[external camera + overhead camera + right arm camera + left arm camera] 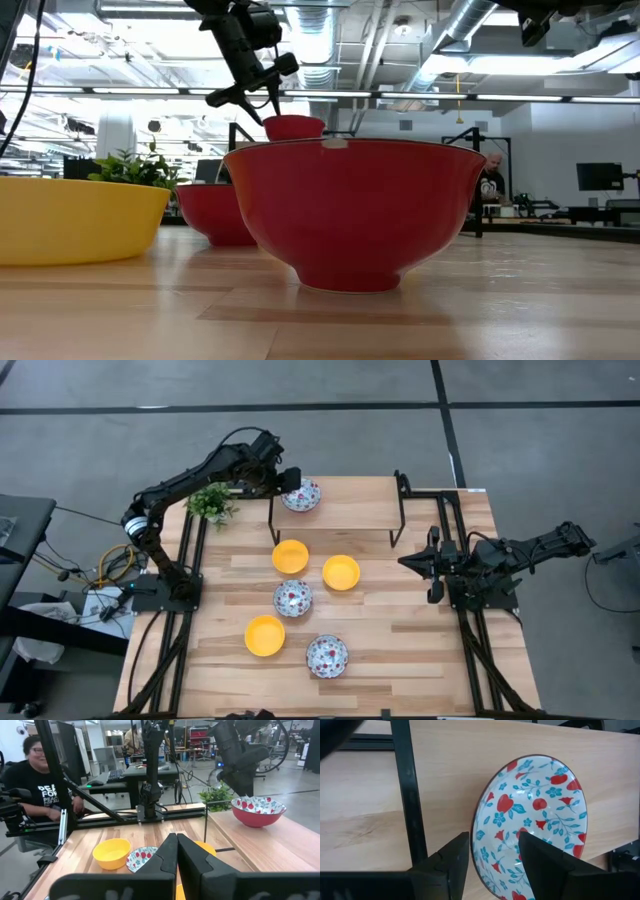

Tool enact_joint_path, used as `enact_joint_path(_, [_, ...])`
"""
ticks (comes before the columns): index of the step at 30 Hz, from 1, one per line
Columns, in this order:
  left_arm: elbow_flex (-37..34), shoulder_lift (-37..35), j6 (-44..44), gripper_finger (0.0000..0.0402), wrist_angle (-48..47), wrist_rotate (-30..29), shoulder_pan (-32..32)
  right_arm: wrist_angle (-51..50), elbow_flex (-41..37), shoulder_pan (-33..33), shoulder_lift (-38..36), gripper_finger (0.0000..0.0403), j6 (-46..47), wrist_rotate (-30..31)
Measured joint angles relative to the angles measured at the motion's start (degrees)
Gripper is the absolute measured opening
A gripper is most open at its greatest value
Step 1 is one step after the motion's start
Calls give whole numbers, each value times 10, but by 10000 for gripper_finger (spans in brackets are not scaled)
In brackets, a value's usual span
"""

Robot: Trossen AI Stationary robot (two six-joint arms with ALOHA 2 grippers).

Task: Pick & Place Mini bowls
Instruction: Put the top right white patterned bowl on the shelf, then stack the bottom white patterned bowl on top of the white patterned bowl on the shelf

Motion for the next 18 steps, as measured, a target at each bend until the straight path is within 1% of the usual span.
enact_joint_path(8, [-1, 1, 0, 171, 17, 0, -7, 0, 0, 0, 0, 1, 0, 0])
enact_joint_path(11, [-14, 5, 0, 171, 37, 4, -12, 0, 0, 0, -5, 1, 0, 1])
enact_joint_path(18, [-32, 5, -2, 171, 37, 5, -9, 0, 0, 0, -12, 1, 0, 1])
